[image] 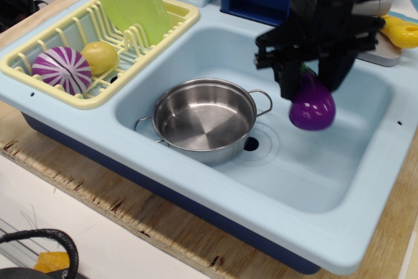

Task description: Put eggplant into pot or pan

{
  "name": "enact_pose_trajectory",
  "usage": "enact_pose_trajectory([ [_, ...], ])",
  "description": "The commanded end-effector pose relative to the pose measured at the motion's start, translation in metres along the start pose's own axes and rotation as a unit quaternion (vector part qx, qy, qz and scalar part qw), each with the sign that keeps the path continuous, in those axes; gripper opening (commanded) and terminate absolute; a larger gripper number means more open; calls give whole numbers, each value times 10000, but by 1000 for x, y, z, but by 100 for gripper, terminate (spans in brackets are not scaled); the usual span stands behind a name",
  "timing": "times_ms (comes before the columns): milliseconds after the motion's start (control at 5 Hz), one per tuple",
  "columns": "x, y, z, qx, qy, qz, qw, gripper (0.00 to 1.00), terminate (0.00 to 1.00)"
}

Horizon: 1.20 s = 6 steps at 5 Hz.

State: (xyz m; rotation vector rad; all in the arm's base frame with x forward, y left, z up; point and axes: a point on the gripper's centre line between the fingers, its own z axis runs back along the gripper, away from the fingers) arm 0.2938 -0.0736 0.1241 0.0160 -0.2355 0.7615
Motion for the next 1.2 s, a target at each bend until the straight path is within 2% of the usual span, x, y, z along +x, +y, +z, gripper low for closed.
enact_pose_trajectory([
  [0,15,28,13,-100,-328,440,9984,0,0],
  [400,40,59,21,8,-648,682,9956,0,0],
  [600,42,67,20,-75,-600,818,9948,100,0],
  [800,42,67,20,-75,-600,818,9948,100,0],
  [1000,42,67,20,-75,-600,818,9948,100,100],
])
